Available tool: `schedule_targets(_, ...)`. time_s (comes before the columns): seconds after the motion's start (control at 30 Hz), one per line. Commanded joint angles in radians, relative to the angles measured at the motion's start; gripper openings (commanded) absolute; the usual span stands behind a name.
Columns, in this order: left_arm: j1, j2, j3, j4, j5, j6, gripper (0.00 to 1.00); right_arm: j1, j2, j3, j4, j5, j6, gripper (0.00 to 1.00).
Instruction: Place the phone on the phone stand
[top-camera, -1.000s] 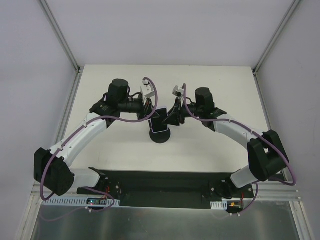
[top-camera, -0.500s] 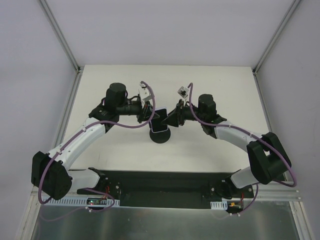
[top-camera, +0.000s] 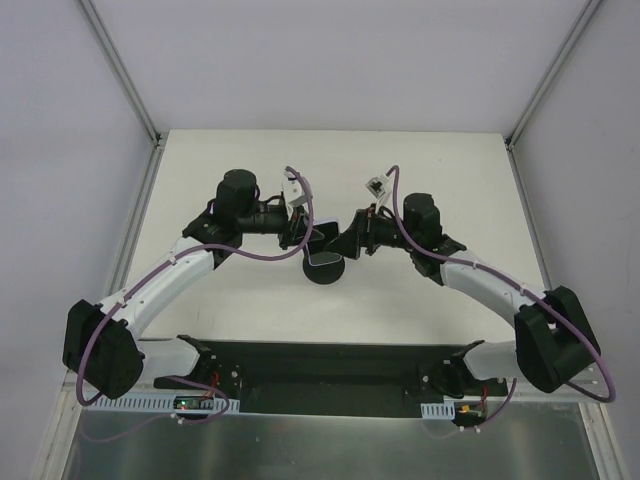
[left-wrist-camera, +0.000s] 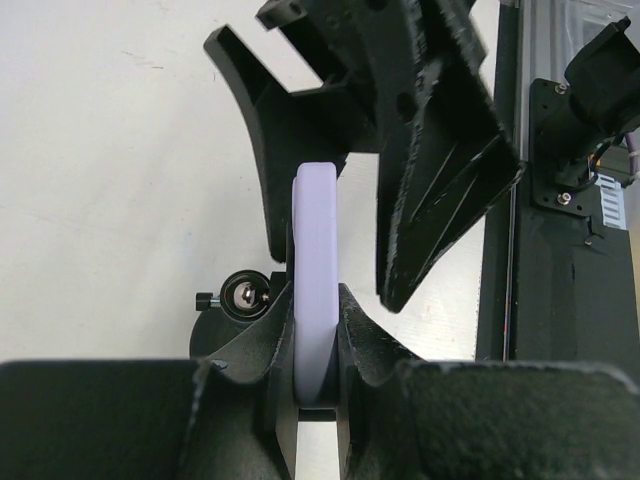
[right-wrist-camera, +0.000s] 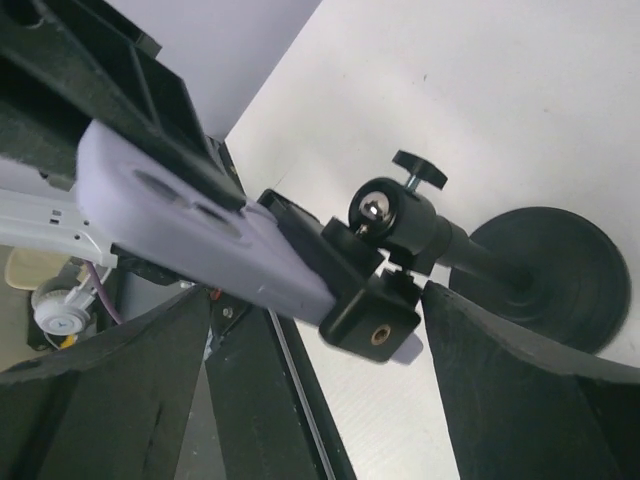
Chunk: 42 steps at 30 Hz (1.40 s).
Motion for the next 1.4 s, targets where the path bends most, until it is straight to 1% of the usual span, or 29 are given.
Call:
schedule_targets(0.0, -0.009, 0.019, -0.01, -0.036, 0.0, 0.025, 0.0, 0.004, -0.124, 0.025, -0.169, 0.089, -0.131, 0.89)
schedule_targets(0.07, -0.01, 0.016, -0.002, -0.041, -0.029, 0.008, 0.0, 0.004, -0.146, 0.034, -0.255, 0.131, -0.176, 0.9)
schedule_targets(0.17, -0.007, 0.016, 0.015, -0.05, -0.037, -0.018, 0.15, 0.005, -0.18, 0.033, -0.319, 0.161, -0.23, 0.91)
schedule_targets(0.2, -0.007, 0.014, 0.024, -0.052, -0.036, -0.027, 0.22, 0.004, -0.195, 0.031, -0.329, 0.166, -0.239, 0.91)
schedule_targets(0.23, -0.006, 0.013, 0.029, -0.052, -0.037, -0.05, 0.34, 0.007, -0.203, 0.03, -0.338, 0.172, -0.248, 0.91)
schedule_targets(0.3, -0.006, 0.01, 0.044, -0.052, -0.036, -0.078, 0.45, 0.013, -0.218, 0.031, -0.372, 0.203, -0.265, 0.91)
schedule_targets(0.33, -0.006, -0.002, 0.047, -0.052, -0.034, -0.084, 0.52, 0.029, -0.233, 0.034, -0.387, 0.223, -0.282, 0.91)
schedule_targets(0.37, -0.004, -0.012, 0.05, -0.052, -0.034, -0.091, 0.55, 0.039, -0.241, 0.037, -0.41, 0.276, -0.286, 0.91)
schedule_targets(0.4, -0.006, -0.022, 0.052, -0.052, -0.036, -0.096, 0.66, 0.051, -0.247, 0.049, -0.418, 0.299, -0.294, 0.92)
schedule_targets(0.5, -0.001, -0.076, 0.046, -0.047, -0.039, -0.096, 0.71, 0.109, -0.256, 0.095, -0.49, 0.414, -0.313, 0.92)
schedule_targets(0.53, 0.001, -0.1, 0.046, -0.047, -0.06, -0.104, 0.73, 0.146, -0.259, 0.103, -0.504, 0.451, -0.341, 0.93)
schedule_targets(0.57, 0.001, -0.114, 0.046, -0.047, -0.08, -0.11, 0.77, 0.167, -0.261, 0.112, -0.52, 0.538, -0.348, 0.94)
schedule_targets(0.6, 0.004, -0.145, 0.044, -0.047, -0.106, -0.113, 0.78, 0.201, -0.261, 0.134, -0.53, 0.575, -0.351, 0.95)
schedule_targets(0.63, 0.004, -0.162, 0.039, -0.043, -0.17, -0.113, 0.79, 0.22, -0.256, 0.152, -0.543, 0.661, -0.352, 1.0)
schedule_targets(0.7, 0.007, -0.214, 0.024, -0.03, -0.273, -0.127, 0.81, 0.287, -0.246, 0.18, -0.594, 0.782, -0.349, 1.0)
schedule_targets(0.73, 0.01, -0.231, 0.023, -0.03, -0.387, -0.134, 0.82, 0.309, -0.247, 0.198, -0.602, 0.885, -0.346, 1.0)
schedule_targets(0.77, 0.013, -0.251, 0.02, -0.032, -0.448, -0.142, 0.85, 0.329, -0.244, 0.203, -0.602, 0.934, -0.34, 1.0)
schedule_targets(0.8, 0.013, -0.287, 0.012, -0.032, -0.515, -0.159, 0.85, 0.362, -0.243, 0.212, -0.602, 0.971, -0.333, 1.0)
schedule_targets(0.83, 0.013, -0.308, -0.002, -0.003, -0.681, -0.174, 0.86, 0.378, -0.238, 0.236, -0.608, 1.029, -0.328, 1.0)
schedule_targets(0.93, 0.016, -0.355, -0.045, 0.011, -0.905, -0.2, 0.88, 0.436, -0.2, 0.293, -0.611, 1.089, -0.325, 1.0)
schedule_targets(0.97, 0.017, -0.364, -0.053, 0.007, -1.009, -0.199, 0.89, 0.448, -0.186, 0.31, -0.613, 1.103, -0.326, 1.0)
schedule_targets(1.07, 0.016, -0.4, -0.071, 0.008, -1.106, -0.2, 0.89, 0.494, -0.126, 0.384, -0.629, 1.172, -0.328, 1.0)
schedule_targets(1.1, 0.016, -0.412, -0.073, 0.008, -1.115, -0.199, 0.89, 0.513, -0.106, 0.396, -0.629, 1.191, -0.326, 1.0)
schedule_targets(1.2, 0.016, -0.432, -0.076, 0.011, -1.102, -0.199, 0.89, 0.525, -0.069, 0.451, -0.637, 1.246, -0.287, 1.0)
schedule_targets(1.23, 0.016, -0.437, -0.077, 0.013, -1.102, -0.2, 0.89, 0.527, -0.04, 0.467, -0.666, 1.289, -0.261, 1.0)
schedule_targets(1.27, 0.016, -0.437, -0.08, 0.014, -1.103, -0.229, 0.89, 0.53, -0.028, 0.485, -0.681, 1.307, -0.25, 1.0)
schedule_targets(1.37, 0.013, -0.446, -0.08, 0.016, -1.093, -0.228, 0.89, 0.539, 0.007, 0.525, -0.698, 1.338, -0.208, 1.0)
